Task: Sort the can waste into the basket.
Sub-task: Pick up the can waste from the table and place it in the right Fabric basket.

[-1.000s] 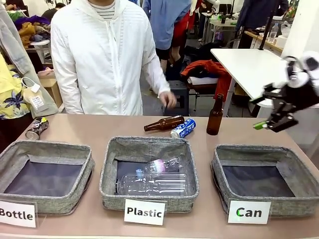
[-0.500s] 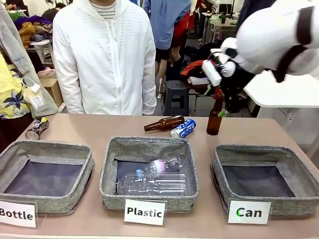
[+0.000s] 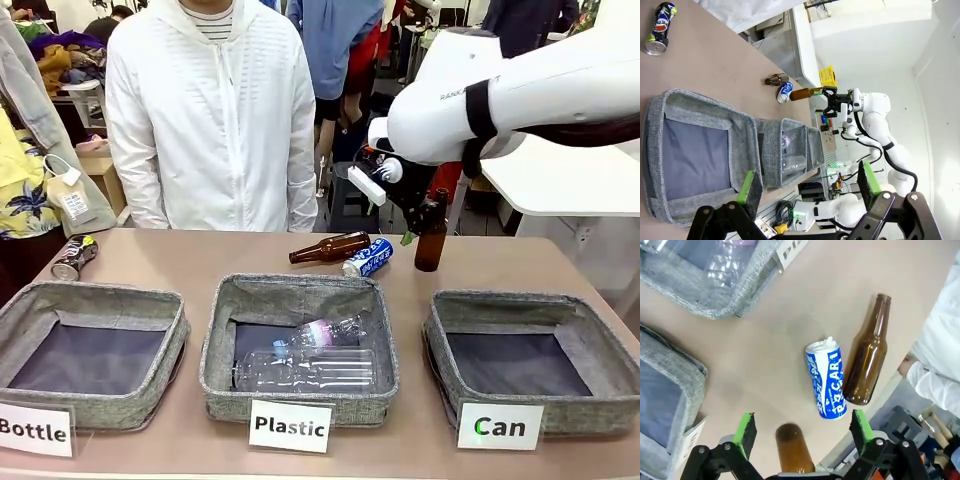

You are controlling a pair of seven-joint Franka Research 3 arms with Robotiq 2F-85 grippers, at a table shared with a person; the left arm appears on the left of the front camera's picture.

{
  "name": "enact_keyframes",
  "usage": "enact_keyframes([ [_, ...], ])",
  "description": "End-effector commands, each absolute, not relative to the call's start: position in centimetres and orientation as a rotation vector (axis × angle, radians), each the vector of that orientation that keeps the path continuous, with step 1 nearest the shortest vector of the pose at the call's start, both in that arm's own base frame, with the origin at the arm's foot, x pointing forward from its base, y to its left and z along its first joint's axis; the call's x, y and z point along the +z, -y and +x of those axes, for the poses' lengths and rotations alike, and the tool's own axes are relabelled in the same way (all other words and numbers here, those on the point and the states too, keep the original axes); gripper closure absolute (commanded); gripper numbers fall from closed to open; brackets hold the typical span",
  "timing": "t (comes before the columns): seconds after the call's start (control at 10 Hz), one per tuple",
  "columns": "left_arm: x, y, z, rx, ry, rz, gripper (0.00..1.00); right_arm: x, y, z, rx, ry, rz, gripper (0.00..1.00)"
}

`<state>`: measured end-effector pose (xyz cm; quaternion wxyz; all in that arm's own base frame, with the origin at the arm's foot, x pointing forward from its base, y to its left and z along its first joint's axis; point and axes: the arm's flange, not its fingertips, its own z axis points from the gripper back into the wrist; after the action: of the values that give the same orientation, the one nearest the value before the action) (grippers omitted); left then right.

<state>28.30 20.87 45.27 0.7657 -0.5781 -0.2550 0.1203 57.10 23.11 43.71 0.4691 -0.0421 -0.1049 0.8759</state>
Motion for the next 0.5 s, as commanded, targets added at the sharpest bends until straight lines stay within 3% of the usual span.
enact_keyframes([
  [0.0, 45.3, -20.9, 28.2, 0.245, 0.574, -1.267, 0.00, 43.8, -23.4, 56.7, 2.179, 0.260, -0.105, 0.00],
  [0.4, 45.3, -20.9, 28.2, 0.245, 0.574, -1.267, 0.00, 41.1, -23.7, 58.8, 2.225, 0.218, -0.144, 0.00],
])
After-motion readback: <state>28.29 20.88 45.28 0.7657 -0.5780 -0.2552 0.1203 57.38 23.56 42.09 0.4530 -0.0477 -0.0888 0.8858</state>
